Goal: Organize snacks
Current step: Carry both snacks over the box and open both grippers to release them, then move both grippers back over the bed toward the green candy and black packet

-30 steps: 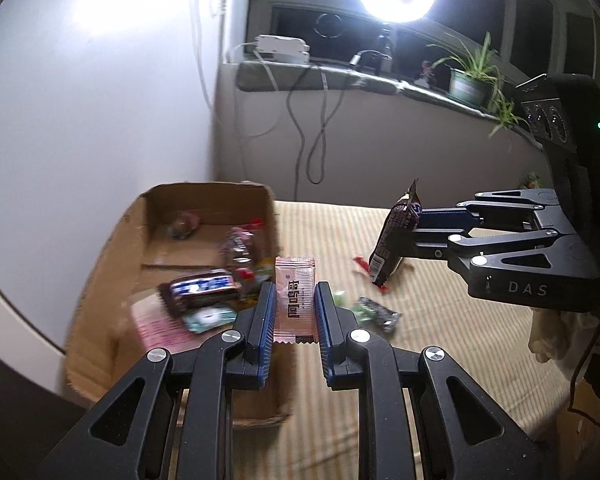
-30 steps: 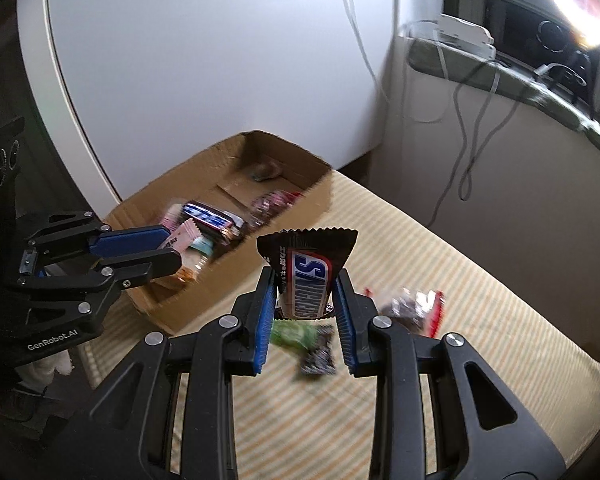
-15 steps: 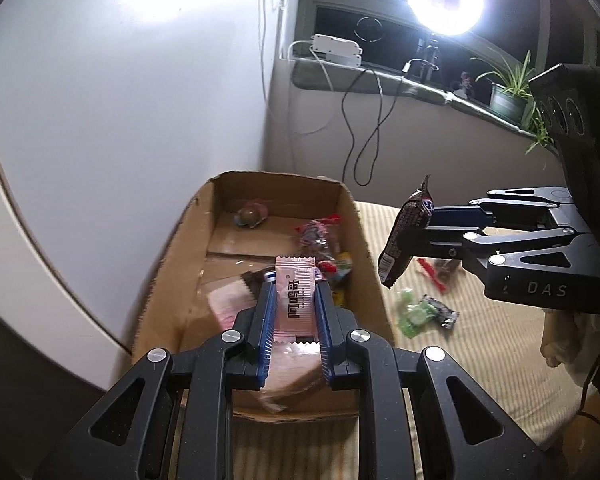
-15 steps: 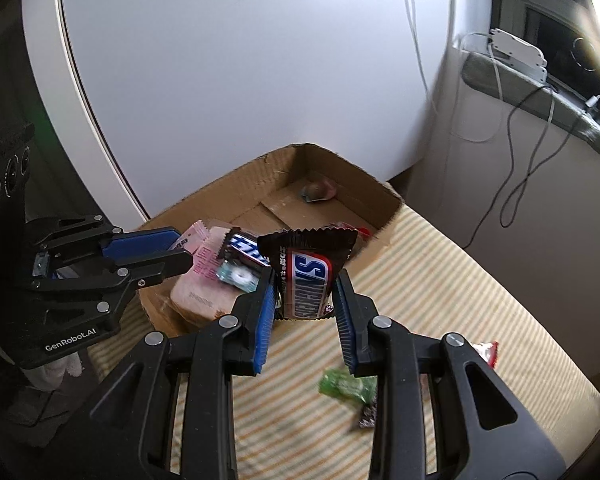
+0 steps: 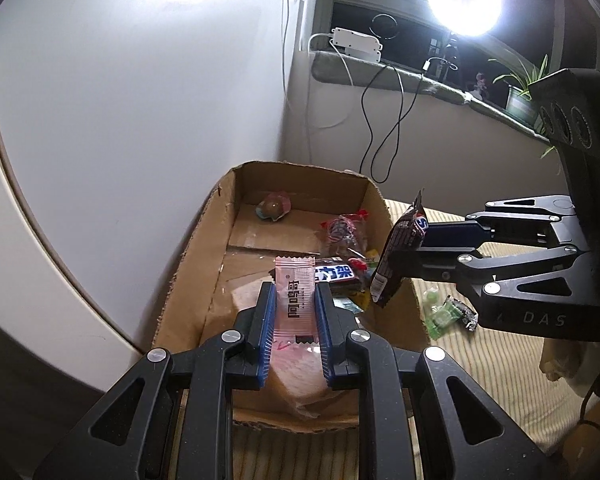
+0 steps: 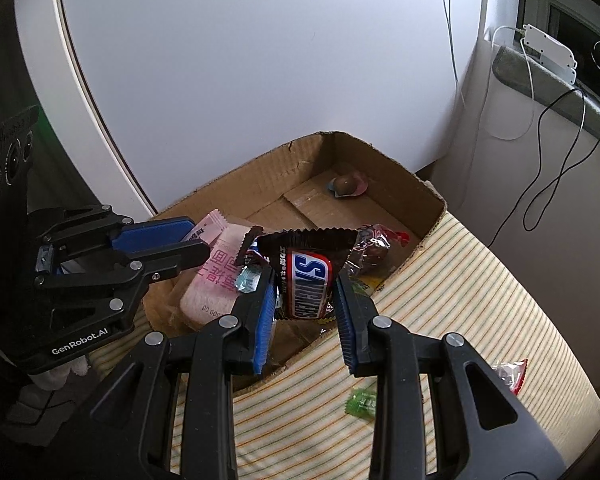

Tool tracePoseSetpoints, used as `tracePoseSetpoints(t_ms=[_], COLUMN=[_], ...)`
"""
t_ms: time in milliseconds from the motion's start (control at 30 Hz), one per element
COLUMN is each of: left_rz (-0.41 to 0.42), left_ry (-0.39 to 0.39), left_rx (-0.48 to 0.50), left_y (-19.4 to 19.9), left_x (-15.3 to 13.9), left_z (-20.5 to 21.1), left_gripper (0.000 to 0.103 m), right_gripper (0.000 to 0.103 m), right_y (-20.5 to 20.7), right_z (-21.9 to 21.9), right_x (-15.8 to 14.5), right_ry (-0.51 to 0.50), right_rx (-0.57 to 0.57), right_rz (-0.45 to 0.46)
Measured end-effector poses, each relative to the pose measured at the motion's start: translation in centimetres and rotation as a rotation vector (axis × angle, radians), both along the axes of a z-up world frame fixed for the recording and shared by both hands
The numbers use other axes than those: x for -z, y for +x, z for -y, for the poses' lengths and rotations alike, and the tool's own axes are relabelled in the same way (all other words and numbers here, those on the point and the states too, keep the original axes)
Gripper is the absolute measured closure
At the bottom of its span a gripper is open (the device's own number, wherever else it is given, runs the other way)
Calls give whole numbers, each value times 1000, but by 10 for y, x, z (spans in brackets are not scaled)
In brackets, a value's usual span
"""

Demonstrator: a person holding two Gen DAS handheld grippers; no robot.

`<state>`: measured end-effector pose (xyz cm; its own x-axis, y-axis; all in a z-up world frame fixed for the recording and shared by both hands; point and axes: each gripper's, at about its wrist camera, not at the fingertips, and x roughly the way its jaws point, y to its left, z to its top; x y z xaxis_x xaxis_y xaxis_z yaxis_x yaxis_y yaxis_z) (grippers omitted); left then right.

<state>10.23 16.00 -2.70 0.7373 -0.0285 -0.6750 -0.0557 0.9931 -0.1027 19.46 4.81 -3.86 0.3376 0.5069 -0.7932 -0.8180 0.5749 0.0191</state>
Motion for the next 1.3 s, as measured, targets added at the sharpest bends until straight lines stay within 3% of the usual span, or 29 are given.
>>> tracePoseSetpoints(t_ms=[533, 633, 700, 767, 867, 1033, 1300], left_rz=[-8, -8, -7, -4, 2, -4, -5], left_ry=[6, 9, 15, 22, 35, 53, 61], left_rx=[-11, -18, -23, -28, -40, -38, -40], left_y=[2, 2, 2, 1, 0, 2, 1], left_x=[3, 3, 3, 3, 2, 3, 2], left_z=[-3, -4, -4, -4, -4, -2, 2], left_gripper=[84, 79, 68, 55, 35, 28, 27], right_gripper=[73, 73, 64, 40, 25, 20, 20], right_y=[8, 8, 8, 8, 10, 14, 15], right_z=[-7, -7, -8, -5, 0, 6, 12], right_x=[9, 9, 8, 6, 1, -3, -5], right_ry=[-10, -15, -22, -15, 6, 11, 1], right_rx=[4, 5, 8, 20, 42, 75, 94], right_rz=[-29, -25, -15, 4, 13, 18, 30])
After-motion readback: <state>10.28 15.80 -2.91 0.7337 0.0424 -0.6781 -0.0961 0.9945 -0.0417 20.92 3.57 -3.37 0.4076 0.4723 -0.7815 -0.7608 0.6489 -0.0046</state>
